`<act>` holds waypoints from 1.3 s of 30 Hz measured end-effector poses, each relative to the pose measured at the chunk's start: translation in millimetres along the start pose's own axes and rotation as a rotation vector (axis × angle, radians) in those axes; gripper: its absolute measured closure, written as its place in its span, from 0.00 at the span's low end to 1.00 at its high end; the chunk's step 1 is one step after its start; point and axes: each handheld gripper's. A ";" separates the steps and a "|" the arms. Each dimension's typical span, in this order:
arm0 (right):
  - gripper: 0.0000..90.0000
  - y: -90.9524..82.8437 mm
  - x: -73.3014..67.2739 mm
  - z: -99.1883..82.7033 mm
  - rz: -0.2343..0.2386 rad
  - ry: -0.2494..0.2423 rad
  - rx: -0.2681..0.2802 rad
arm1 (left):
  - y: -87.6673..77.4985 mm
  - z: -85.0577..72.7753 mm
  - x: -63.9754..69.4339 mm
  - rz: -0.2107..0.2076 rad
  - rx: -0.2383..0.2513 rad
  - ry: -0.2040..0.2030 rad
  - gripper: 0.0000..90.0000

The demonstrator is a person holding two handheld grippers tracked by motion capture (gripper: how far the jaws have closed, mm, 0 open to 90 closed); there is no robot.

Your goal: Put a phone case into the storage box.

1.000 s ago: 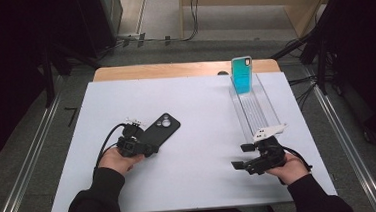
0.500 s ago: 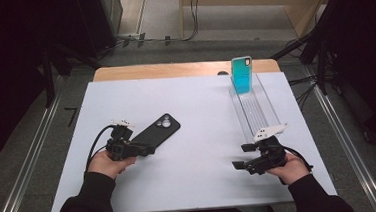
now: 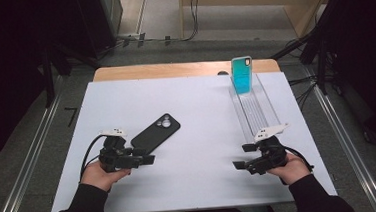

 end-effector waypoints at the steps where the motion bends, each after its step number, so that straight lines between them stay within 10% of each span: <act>1: 0.22 0.1 -0.1 0.0 -0.001 0.000 -0.001 | -0.9 -0.9 0.4 -0.002 -0.004 0.004 0.41; 10: 0.22 0.0 0.6 -0.7 -0.004 -0.002 -0.003 | -7.5 -11.6 4.6 -0.047 0.009 0.022 0.35; 30: 0.22 -1.1 0.2 -4.3 -0.002 0.003 -0.005 | -18.8 -16.1 5.4 0.002 0.062 0.036 0.31; 34: 0.22 -0.3 0.3 -4.0 -0.001 0.004 -0.009 | -19.8 -11.7 4.6 0.078 0.075 0.047 0.20; 39: 0.22 1.0 0.4 -3.7 -0.001 0.003 -0.014 | -20.7 -2.5 -1.3 0.053 0.075 0.052 0.10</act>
Point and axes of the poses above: each handheld gripper's, and its own axes: y roughly forward along the jaws, z roughly out of its top, x roughly to its right, and after that the axes turned 9 degrees about -x, right-handed
